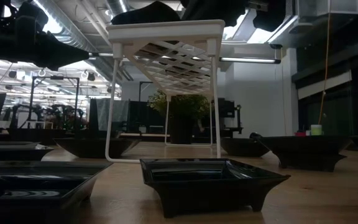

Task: Pick & Place Mini shaped plates
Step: Put the distorted square plate on the shelf, then stack the leaf shaped plate on top of the leaf shaped plate on the shelf

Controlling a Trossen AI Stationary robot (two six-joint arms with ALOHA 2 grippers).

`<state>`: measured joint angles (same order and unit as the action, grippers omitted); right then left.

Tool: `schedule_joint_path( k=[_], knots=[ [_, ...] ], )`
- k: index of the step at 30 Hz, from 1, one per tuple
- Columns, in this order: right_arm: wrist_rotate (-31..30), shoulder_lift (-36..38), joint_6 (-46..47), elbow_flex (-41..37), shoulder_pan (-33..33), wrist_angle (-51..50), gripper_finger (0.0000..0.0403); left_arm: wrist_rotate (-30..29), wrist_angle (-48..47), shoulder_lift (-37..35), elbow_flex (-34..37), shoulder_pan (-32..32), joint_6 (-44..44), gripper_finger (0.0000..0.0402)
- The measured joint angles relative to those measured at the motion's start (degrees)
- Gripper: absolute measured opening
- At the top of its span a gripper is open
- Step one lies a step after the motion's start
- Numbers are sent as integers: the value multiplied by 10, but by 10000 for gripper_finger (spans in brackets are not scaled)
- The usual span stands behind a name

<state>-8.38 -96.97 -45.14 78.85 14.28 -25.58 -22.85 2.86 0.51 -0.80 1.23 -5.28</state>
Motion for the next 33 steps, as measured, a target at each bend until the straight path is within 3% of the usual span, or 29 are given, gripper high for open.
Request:
schedule_joint_path(
  k=[15,27,33],
  knots=[
    [15,22,31,0,1,-11,79,0,0,0,0,0,0,56],
    [19,104,92,0,-3,-87,105,0,0,0,0,0,0,53],
    [-57,139,155,0,-12,-175,114,0,0,0,0,0,0,54]
  ],
)
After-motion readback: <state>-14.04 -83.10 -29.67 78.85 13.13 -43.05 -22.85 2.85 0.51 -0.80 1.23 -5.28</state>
